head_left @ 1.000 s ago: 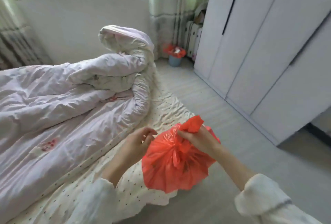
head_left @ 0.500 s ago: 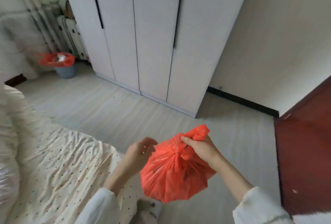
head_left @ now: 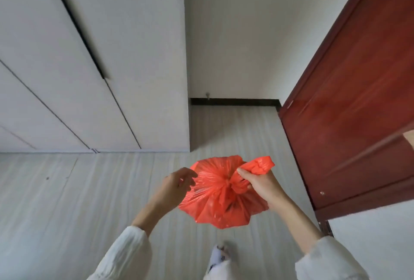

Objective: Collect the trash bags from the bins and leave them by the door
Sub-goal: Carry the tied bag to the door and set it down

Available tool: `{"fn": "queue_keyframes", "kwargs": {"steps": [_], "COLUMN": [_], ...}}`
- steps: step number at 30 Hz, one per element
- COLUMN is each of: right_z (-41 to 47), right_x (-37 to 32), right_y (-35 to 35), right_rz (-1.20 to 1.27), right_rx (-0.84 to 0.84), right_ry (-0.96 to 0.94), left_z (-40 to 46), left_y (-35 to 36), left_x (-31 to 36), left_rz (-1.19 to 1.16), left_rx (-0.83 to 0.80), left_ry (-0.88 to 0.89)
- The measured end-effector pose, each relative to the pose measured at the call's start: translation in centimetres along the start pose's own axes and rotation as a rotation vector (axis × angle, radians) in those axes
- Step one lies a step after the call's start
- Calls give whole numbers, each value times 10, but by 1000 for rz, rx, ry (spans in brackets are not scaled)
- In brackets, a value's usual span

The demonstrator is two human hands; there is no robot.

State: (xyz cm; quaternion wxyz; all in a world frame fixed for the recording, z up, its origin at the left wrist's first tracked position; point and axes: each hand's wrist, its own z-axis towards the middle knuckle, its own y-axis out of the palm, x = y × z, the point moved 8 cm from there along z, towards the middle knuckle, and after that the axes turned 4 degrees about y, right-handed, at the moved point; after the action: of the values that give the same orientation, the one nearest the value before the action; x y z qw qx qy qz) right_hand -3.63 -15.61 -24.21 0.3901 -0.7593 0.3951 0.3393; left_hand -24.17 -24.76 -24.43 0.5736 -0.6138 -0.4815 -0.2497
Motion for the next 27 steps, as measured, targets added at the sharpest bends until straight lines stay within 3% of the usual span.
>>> {"fn": "queue_keyframes", "kwargs": {"steps": [13, 27], "right_z": [292, 599], "right_x": [-59, -86], "right_y": [-129, -272], "right_rz": [-62, 72], "right_rx": [19, 155], "right_ry": [78, 319], "left_z": [319, 659], "left_y": [83, 173], "left_x": [73, 119], "left_rz": [2, -128], "left_rx": [-141, -207], "left_ry": [-35, -159]}}
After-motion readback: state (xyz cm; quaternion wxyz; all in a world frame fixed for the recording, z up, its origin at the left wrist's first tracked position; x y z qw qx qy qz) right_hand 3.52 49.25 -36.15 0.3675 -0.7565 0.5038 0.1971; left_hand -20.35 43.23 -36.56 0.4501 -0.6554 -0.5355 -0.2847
